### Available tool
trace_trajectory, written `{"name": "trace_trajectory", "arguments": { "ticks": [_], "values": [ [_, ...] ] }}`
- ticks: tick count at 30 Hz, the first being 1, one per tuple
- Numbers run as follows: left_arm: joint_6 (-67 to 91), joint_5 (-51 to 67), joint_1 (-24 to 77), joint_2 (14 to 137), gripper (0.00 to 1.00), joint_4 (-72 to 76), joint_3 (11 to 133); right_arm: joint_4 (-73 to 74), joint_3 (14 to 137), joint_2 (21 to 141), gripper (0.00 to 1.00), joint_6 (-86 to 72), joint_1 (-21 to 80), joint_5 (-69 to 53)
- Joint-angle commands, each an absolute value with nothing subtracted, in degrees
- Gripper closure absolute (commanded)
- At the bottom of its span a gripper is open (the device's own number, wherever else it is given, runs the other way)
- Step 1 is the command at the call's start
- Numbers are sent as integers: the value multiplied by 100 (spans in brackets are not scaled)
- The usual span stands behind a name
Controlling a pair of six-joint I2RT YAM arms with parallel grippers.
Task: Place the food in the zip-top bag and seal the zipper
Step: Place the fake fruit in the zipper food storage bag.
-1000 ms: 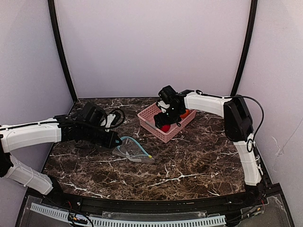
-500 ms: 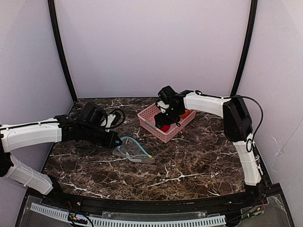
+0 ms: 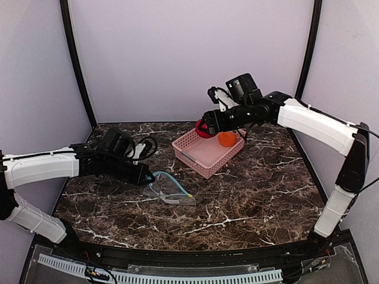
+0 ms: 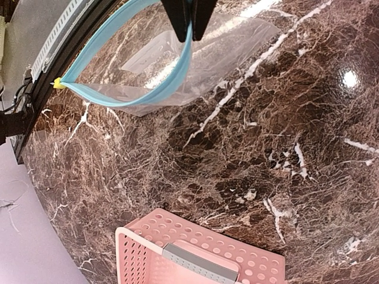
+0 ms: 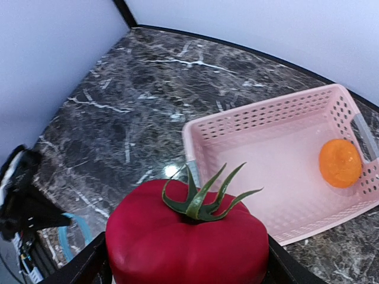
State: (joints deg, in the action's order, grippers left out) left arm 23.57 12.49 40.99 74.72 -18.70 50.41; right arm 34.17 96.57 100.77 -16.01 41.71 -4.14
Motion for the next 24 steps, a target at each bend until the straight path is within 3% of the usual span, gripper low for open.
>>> {"name": "trace_trajectory", "arguments": {
  "ticks": [1,6,12,24],
  "values": [
    [2526,1656,4052,7502,99,-1610,4953,2959,8915,9624,40,-1979,4811,-956],
    [2554,1889,4052,7502,99,-1377,4836,2324,8376,9339,40,-2321,5607,-1184],
    [2591,1953,4051,7517,99,-1285,4644,1942,8326,9786,42,-2617,6196,-1242],
    [2499,2004,4052,7617,99,-1091,4488,1655,8301,10492,43,-3023,6427,-1017]
  ]
}}
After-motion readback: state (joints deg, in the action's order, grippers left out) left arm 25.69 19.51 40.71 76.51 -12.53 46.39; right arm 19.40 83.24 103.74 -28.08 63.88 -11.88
